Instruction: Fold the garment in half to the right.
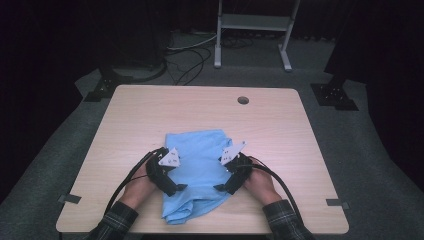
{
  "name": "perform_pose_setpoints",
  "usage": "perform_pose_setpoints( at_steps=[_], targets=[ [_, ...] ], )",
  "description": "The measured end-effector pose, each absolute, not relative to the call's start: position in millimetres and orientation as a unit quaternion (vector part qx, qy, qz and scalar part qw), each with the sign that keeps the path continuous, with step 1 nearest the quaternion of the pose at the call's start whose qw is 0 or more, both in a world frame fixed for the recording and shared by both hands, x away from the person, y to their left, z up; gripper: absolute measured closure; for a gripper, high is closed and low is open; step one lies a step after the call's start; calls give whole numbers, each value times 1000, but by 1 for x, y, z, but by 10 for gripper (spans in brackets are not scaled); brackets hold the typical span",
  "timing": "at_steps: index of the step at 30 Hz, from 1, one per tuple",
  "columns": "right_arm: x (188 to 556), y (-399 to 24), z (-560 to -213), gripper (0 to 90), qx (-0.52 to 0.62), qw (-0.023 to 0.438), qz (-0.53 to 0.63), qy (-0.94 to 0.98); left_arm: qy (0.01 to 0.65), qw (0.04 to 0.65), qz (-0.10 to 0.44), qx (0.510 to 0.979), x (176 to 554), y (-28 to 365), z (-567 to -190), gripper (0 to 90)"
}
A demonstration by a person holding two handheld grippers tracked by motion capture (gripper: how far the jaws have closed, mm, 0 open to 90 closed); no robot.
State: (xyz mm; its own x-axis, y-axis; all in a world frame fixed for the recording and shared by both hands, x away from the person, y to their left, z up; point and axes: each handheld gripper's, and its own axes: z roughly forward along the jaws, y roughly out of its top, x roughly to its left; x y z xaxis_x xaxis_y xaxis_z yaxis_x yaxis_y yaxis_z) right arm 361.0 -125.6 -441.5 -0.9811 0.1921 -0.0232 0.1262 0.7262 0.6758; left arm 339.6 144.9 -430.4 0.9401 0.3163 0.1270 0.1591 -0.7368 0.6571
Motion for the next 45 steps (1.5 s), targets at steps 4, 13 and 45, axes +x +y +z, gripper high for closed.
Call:
perform_pose_setpoints(
  at_steps=[4, 13, 45],
  targets=[
    [362, -127, -442, 0, 86, 44, 366, 926, 133, 348, 112, 921, 340, 146, -428, 0],
    [358, -133, -419, 1, 127, 63, 401, 905, 150, 407, 103, 895, 337, 157, -404, 0],
    [282, -301, -402, 0, 266, 91, 461, 842, 205, 417, 149, 873, 271, 301, -389, 0]
  ],
)
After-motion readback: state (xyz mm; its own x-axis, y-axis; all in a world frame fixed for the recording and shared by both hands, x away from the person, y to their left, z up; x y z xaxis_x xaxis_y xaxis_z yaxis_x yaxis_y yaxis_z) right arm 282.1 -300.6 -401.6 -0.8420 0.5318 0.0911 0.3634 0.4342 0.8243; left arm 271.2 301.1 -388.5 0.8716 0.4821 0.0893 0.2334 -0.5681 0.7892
